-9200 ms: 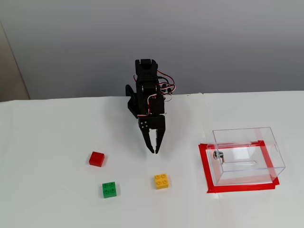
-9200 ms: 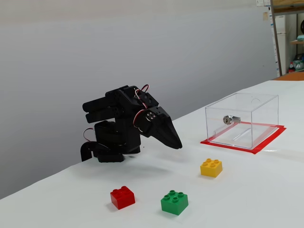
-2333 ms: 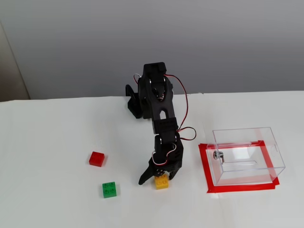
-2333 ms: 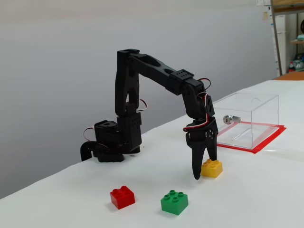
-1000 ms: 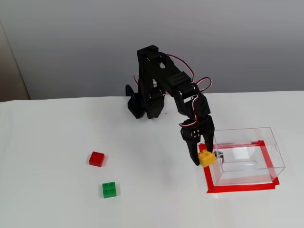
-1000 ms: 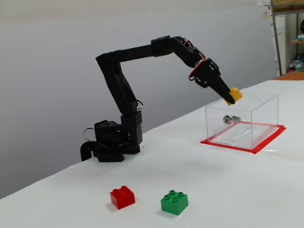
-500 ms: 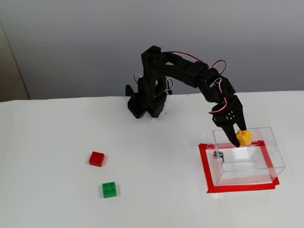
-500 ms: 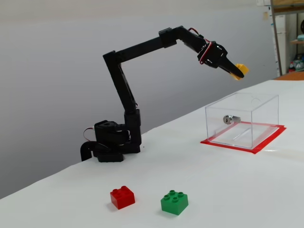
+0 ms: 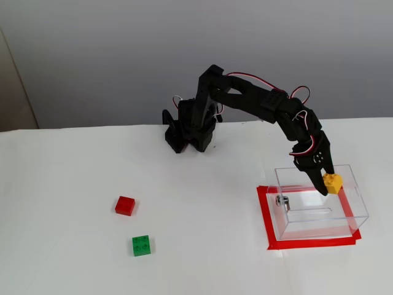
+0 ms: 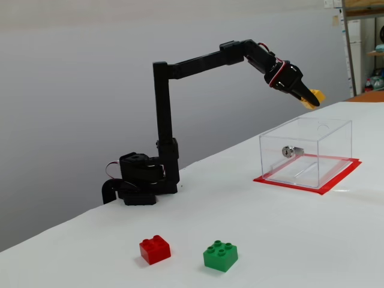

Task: Pick the yellow lego brick and place it into the transparent box

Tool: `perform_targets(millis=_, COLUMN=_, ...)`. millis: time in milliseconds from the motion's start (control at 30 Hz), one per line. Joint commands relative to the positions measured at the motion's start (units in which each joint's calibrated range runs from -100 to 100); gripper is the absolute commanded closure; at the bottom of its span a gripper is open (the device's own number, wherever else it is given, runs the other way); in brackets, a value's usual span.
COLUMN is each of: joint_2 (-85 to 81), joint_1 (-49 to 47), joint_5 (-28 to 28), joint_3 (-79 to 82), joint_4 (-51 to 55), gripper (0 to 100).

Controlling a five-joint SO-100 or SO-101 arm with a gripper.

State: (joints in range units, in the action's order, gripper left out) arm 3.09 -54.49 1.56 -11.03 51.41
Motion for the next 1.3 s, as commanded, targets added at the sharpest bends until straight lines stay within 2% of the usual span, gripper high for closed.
perform_targets(millis=0, joint_2=-0.41, joint_1=-0.63, joint_5=-0.15, joint_3=-3.07, joint_4=-0.24, gripper=84)
perform_targets(millis=467, joint_2=-1.09, joint_1=-0.63, joint_5=-0.05, joint_3=-2.62, joint_4=0.20, gripper=83)
perform_targets(millis=633, joint_2=-1.26, joint_1=-0.71, joint_5=0.26, joint_3=-2.44, joint_4=0.28, gripper=67)
perform_targets(millis=700, joint_2=-1.26, joint_1=-0.71, joint_5=0.21, joint_3=-2.44, joint_4=0.28, gripper=64)
perform_targets(millis=1267, joint_2=-1.43, joint_1=-0.34, joint_5=0.32, joint_3=-2.80, joint_4=0.37, gripper=64)
